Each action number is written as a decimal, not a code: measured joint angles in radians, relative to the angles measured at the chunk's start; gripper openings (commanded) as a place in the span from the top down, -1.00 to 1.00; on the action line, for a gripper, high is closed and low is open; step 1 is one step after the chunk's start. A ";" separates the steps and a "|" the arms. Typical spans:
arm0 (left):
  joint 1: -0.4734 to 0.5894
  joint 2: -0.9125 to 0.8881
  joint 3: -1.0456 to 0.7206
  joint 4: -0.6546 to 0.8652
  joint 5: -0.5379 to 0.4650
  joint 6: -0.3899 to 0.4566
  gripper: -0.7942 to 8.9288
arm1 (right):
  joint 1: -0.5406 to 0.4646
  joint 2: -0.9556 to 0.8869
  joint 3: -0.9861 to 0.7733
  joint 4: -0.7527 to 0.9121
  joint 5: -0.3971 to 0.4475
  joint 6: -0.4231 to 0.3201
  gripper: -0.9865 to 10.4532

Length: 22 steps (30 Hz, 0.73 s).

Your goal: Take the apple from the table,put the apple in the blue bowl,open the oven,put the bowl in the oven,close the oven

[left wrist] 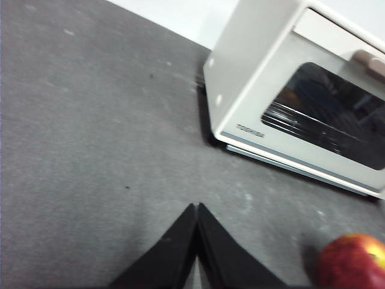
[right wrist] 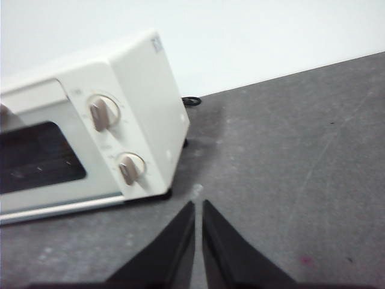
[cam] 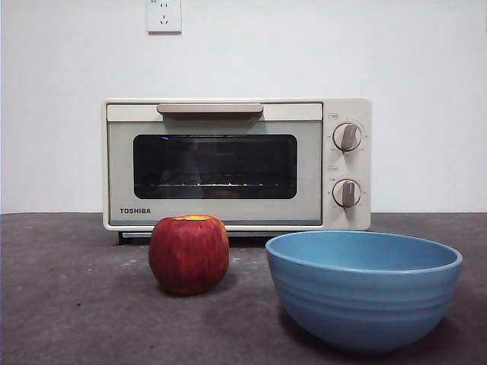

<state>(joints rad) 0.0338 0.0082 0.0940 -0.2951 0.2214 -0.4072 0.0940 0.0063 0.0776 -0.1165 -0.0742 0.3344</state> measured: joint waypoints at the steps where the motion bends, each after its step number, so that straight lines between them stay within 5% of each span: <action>1: 0.000 0.004 0.016 -0.009 0.011 0.000 0.82 | 0.000 0.000 0.021 -0.018 -0.002 0.005 0.82; 10: 0.000 0.114 0.217 -0.119 0.103 0.001 0.82 | 0.000 0.134 0.244 -0.191 -0.110 -0.003 0.82; 15: -0.002 0.226 0.352 -0.216 0.196 0.052 0.82 | 0.013 0.283 0.400 -0.317 -0.240 -0.074 0.82; 22: -0.048 0.358 0.531 -0.385 0.201 0.177 0.82 | 0.083 0.486 0.609 -0.523 -0.339 -0.220 0.82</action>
<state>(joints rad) -0.0147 0.3664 0.6250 -0.6796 0.4229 -0.2298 0.1768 0.4927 0.6868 -0.6395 -0.4133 0.1139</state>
